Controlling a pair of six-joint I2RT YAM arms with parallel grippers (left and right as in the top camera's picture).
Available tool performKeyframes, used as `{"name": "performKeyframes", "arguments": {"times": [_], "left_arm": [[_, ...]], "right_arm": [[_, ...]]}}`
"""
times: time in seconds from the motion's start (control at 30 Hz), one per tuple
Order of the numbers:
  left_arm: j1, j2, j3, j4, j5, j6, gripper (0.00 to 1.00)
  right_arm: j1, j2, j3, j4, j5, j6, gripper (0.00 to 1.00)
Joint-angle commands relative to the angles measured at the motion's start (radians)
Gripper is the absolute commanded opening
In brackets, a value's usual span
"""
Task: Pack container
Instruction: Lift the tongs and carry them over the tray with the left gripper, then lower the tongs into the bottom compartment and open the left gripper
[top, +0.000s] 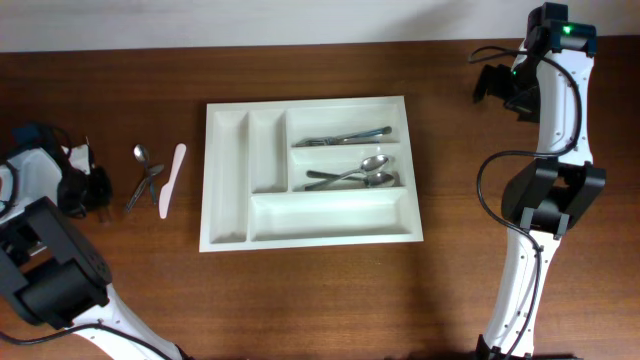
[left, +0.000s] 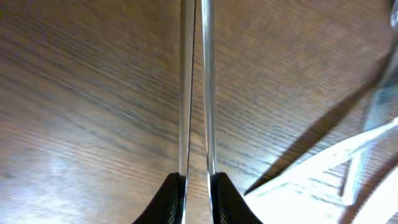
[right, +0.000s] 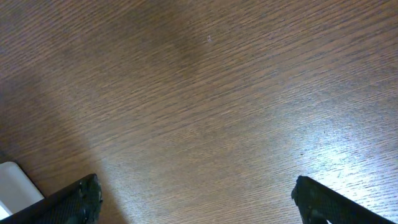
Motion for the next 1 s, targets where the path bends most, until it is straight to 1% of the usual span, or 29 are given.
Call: {"name": "performKeyframes", "arguments": {"times": [0.0, 0.13, 0.23, 0.4, 0.47, 0.6, 0.77, 0.83, 0.97], "left_arm": [[-0.014, 0.007, 0.089, -0.035, -0.003, -0.005, 0.03], [-0.049, 0.007, 0.208, -0.105, -0.003, 0.014, 0.03], [-0.092, 0.007, 0.307, -0.154, -0.002, 0.075, 0.03], [-0.206, 0.007, 0.451, -0.237, 0.032, 0.269, 0.03], [-0.268, 0.007, 0.492, -0.268, 0.067, 0.363, 0.03], [-0.399, 0.007, 0.528, -0.322, 0.157, 0.54, 0.03], [-0.575, 0.007, 0.529, -0.386, 0.169, 0.693, 0.02], [-0.641, 0.007, 0.529, -0.418, 0.168, 0.745, 0.02], [-0.757, 0.007, 0.529, -0.473, 0.158, 0.799, 0.02]], "right_arm": [[0.002, 0.003, 0.018, 0.0, 0.002, 0.012, 0.99], [0.002, 0.003, 0.018, 0.0, 0.002, 0.012, 0.99], [0.002, 0.003, 0.018, 0.0, 0.002, 0.012, 0.99], [0.002, 0.003, 0.018, 0.0, 0.002, 0.012, 0.99], [0.002, 0.003, 0.018, 0.0, 0.002, 0.012, 0.99], [0.002, 0.003, 0.018, 0.0, 0.002, 0.012, 0.99], [0.002, 0.003, 0.018, 0.0, 0.002, 0.012, 0.99], [0.002, 0.003, 0.018, 0.0, 0.002, 0.012, 0.99], [0.002, 0.003, 0.018, 0.0, 0.002, 0.012, 0.99]]}}
